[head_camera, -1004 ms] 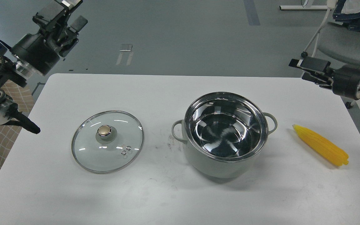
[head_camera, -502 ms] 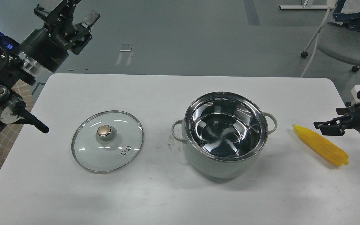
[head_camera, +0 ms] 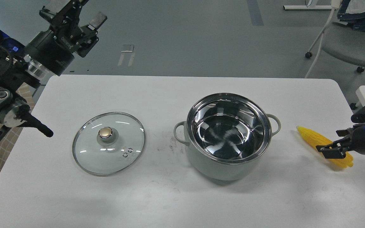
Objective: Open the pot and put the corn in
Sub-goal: 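Reach the right gripper down to the yellow corn cob and grasp it, then lift the corn cob and carry it over the open pot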
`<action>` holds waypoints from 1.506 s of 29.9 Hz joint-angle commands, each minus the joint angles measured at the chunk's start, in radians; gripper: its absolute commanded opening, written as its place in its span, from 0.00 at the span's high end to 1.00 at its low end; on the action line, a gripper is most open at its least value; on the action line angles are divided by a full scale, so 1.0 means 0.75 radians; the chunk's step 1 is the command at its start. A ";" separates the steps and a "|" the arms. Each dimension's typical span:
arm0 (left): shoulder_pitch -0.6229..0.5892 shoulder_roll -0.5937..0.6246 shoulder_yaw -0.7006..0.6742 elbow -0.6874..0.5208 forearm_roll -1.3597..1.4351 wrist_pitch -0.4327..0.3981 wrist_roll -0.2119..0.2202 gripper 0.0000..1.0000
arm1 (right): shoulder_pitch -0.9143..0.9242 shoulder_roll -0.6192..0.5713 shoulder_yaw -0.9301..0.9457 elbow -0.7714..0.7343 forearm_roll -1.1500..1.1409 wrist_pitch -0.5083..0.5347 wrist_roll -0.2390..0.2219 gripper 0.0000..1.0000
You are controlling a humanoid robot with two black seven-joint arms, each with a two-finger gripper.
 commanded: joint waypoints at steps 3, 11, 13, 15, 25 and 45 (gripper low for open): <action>0.035 -0.001 -0.023 -0.025 0.000 0.000 0.010 0.17 | -0.019 0.046 -0.001 -0.056 -0.034 -0.002 0.000 0.09; 0.047 -0.001 -0.037 -0.035 0.002 0.002 0.012 0.17 | -0.021 0.126 -0.083 -0.148 -0.067 -0.049 0.000 0.62; 0.051 -0.001 -0.039 -0.037 0.002 0.004 0.012 0.17 | -0.021 0.128 -0.085 -0.148 -0.067 -0.061 0.000 0.72; 0.053 -0.001 -0.041 -0.037 0.002 0.004 0.012 0.17 | -0.021 0.128 -0.085 -0.148 -0.067 -0.067 0.000 0.72; 0.055 -0.007 -0.051 -0.041 0.002 0.004 0.020 0.17 | 0.103 -0.031 -0.045 0.058 -0.038 -0.121 0.000 0.78; 0.055 -0.083 -0.080 -0.039 0.004 0.004 0.053 0.17 | 1.002 0.230 -0.298 0.415 0.316 0.117 0.000 0.76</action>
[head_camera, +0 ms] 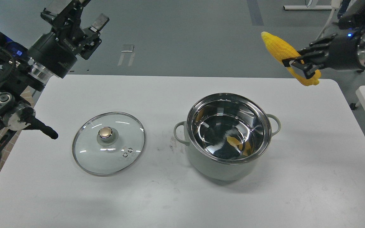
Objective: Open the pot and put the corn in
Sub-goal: 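Lift the corn cob and carry it over the open pot, then lower the corn cob into the pot and release it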
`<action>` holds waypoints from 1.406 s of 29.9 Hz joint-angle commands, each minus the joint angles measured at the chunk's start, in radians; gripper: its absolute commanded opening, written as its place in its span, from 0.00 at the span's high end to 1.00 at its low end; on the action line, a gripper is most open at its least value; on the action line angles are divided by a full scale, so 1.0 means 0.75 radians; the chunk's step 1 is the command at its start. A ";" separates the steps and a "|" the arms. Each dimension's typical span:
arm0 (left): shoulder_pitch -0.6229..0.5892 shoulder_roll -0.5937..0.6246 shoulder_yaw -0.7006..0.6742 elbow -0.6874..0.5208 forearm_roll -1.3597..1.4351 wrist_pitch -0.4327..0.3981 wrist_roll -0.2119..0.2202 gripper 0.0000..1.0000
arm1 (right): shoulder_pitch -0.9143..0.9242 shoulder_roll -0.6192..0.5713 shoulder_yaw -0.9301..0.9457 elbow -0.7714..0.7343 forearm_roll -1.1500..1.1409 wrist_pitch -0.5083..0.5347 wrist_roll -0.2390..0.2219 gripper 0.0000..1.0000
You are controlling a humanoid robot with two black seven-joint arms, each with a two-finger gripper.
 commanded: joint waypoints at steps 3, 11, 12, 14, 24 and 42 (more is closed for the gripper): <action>0.000 -0.042 -0.003 0.000 0.002 0.002 0.002 0.17 | 0.069 0.280 -0.129 -0.075 0.134 -0.001 0.000 0.76; 0.000 -0.036 -0.003 0.000 0.006 0.000 0.002 0.17 | 0.055 0.420 -0.245 -0.094 0.203 -0.020 0.000 0.76; 0.000 -0.036 -0.003 0.000 0.006 0.000 0.002 0.17 | 0.055 0.428 -0.256 -0.094 0.218 -0.020 0.000 0.76; 0.002 -0.038 -0.003 0.000 0.006 0.000 0.002 0.17 | 0.049 0.450 -0.278 -0.096 0.246 -0.024 0.000 0.76; 0.009 -0.042 -0.001 0.000 0.006 -0.002 0.004 0.17 | -0.023 0.503 -0.291 -0.132 0.249 -0.038 0.000 0.76; 0.035 -0.042 -0.019 0.000 0.008 -0.002 0.006 0.17 | -0.074 0.565 -0.372 -0.155 0.255 -0.081 0.000 0.74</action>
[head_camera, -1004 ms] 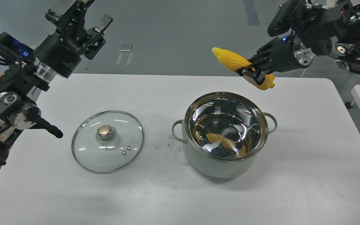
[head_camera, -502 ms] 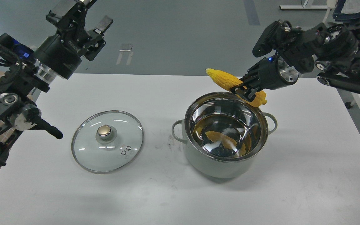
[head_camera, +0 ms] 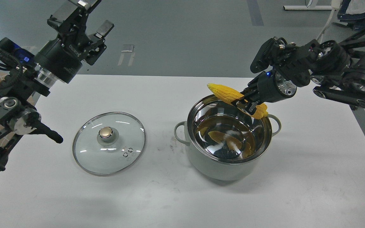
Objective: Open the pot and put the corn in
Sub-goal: 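Lower the corn cob into the pot and release it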
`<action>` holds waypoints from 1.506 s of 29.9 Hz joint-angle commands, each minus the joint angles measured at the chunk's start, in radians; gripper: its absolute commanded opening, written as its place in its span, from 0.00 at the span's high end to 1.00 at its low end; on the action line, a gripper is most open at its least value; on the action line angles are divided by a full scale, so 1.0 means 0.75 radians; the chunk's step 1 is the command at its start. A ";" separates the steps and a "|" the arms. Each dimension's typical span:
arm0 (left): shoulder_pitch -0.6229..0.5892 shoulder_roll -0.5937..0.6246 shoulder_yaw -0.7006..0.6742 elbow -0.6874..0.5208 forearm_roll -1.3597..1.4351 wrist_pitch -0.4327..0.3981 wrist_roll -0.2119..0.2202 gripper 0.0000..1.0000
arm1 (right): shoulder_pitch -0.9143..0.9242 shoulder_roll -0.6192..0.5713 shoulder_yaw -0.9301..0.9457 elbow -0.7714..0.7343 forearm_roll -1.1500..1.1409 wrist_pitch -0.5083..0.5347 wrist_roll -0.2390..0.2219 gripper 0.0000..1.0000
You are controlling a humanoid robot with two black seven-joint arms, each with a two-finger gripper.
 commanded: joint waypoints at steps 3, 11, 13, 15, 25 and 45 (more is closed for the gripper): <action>0.002 -0.004 -0.010 0.000 0.000 -0.003 0.000 0.17 | -0.001 0.005 -0.019 0.021 0.004 -0.005 0.000 0.72; 0.002 -0.004 -0.010 0.000 0.000 -0.003 0.000 0.17 | 0.010 0.003 -0.023 0.148 0.112 0.014 0.000 0.68; 0.002 -0.002 -0.012 0.000 0.000 -0.003 0.000 0.17 | 0.016 0.005 -0.023 0.156 0.123 0.014 0.000 0.68; 0.002 -0.004 -0.012 0.000 0.000 -0.003 0.002 0.17 | 0.016 0.007 -0.023 0.154 0.123 0.014 0.000 0.61; 0.002 -0.002 -0.012 0.000 0.000 -0.003 0.004 0.17 | 0.016 0.005 -0.025 0.160 0.125 0.014 0.000 0.18; -0.015 -0.004 -0.022 0.084 0.000 -0.011 0.002 0.10 | -0.108 -0.187 0.408 -0.076 0.791 -0.009 0.000 0.00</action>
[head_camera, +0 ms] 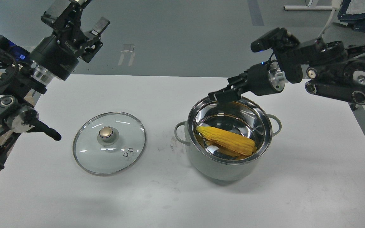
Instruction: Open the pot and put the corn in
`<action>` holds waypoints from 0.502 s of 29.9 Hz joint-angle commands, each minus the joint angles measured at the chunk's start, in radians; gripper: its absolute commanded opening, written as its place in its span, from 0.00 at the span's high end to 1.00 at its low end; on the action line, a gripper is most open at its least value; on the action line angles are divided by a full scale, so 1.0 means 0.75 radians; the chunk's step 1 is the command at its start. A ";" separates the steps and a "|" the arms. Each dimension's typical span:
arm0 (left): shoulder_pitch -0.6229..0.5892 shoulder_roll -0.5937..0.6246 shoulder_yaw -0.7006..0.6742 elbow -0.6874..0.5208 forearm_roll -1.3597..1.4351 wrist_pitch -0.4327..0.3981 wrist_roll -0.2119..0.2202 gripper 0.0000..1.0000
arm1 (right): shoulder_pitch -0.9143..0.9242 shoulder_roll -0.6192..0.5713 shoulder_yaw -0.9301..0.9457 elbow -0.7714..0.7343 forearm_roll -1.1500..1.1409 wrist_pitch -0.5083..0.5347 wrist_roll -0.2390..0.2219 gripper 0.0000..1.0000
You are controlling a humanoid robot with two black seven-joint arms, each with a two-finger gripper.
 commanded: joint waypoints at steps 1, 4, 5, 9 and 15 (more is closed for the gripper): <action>-0.017 0.001 0.008 0.056 0.000 -0.001 -0.001 0.10 | -0.105 -0.064 0.164 -0.103 0.151 0.002 0.000 0.00; -0.066 -0.019 0.020 0.148 -0.006 -0.007 -0.003 0.09 | -0.281 -0.075 0.403 -0.269 0.298 0.021 0.000 0.00; -0.092 -0.056 0.020 0.197 -0.002 -0.034 -0.003 0.09 | -0.361 -0.073 0.507 -0.326 0.347 0.029 0.000 0.00; -0.170 -0.176 0.018 0.385 -0.006 -0.132 -0.001 0.09 | -0.565 -0.071 0.794 -0.402 0.435 0.113 0.000 0.00; -0.266 -0.364 0.010 0.651 -0.029 -0.263 0.025 0.09 | -0.803 -0.042 1.092 -0.476 0.656 0.246 0.000 0.00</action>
